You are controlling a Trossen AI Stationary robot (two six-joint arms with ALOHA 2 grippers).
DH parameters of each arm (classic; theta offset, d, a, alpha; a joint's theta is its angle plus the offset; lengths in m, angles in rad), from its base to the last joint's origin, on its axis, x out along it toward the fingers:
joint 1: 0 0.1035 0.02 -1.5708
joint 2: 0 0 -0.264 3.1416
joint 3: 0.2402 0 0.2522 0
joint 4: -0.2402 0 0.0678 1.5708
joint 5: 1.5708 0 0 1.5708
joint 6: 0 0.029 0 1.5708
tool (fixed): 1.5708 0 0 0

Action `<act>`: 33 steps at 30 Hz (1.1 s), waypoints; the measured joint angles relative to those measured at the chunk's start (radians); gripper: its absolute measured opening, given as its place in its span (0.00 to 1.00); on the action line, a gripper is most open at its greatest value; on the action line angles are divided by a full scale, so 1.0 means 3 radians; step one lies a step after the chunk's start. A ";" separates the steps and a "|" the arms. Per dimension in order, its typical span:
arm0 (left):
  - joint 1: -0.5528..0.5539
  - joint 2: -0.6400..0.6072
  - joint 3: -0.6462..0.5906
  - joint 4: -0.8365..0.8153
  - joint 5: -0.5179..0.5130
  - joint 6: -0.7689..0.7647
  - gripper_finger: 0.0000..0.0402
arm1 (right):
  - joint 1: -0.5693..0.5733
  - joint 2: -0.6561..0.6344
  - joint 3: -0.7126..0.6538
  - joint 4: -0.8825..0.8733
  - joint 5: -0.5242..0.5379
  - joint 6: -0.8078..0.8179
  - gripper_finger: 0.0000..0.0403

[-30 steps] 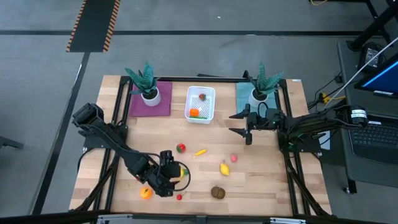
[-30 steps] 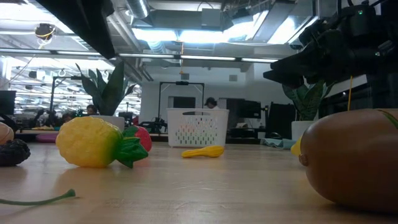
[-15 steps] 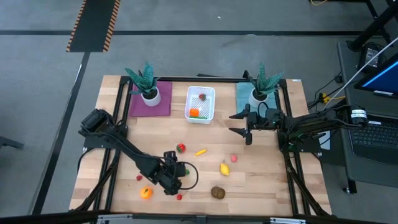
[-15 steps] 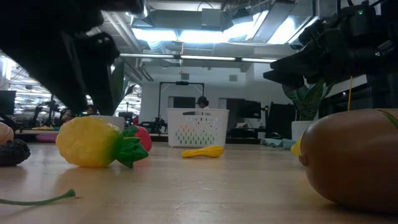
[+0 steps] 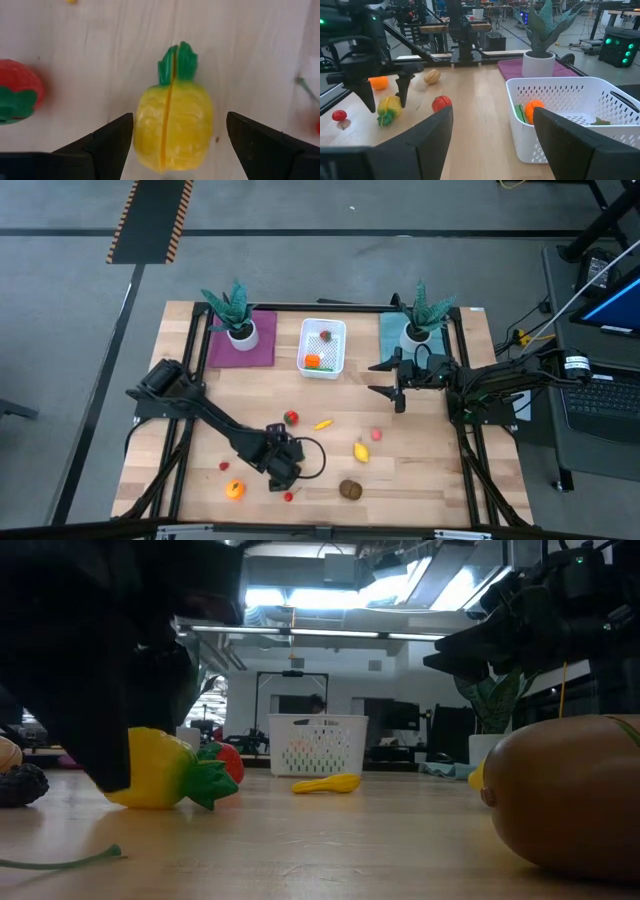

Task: Pick and placing Produce into tupperware
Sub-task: Put the yellow pineapple into the white bin

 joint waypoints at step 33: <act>0.0284 0.0161 0.0007 0.0061 0.0532 -0.0152 0.67 | 0.0000 0.0000 0.0000 -0.0004 -0.0002 -0.0010 0.69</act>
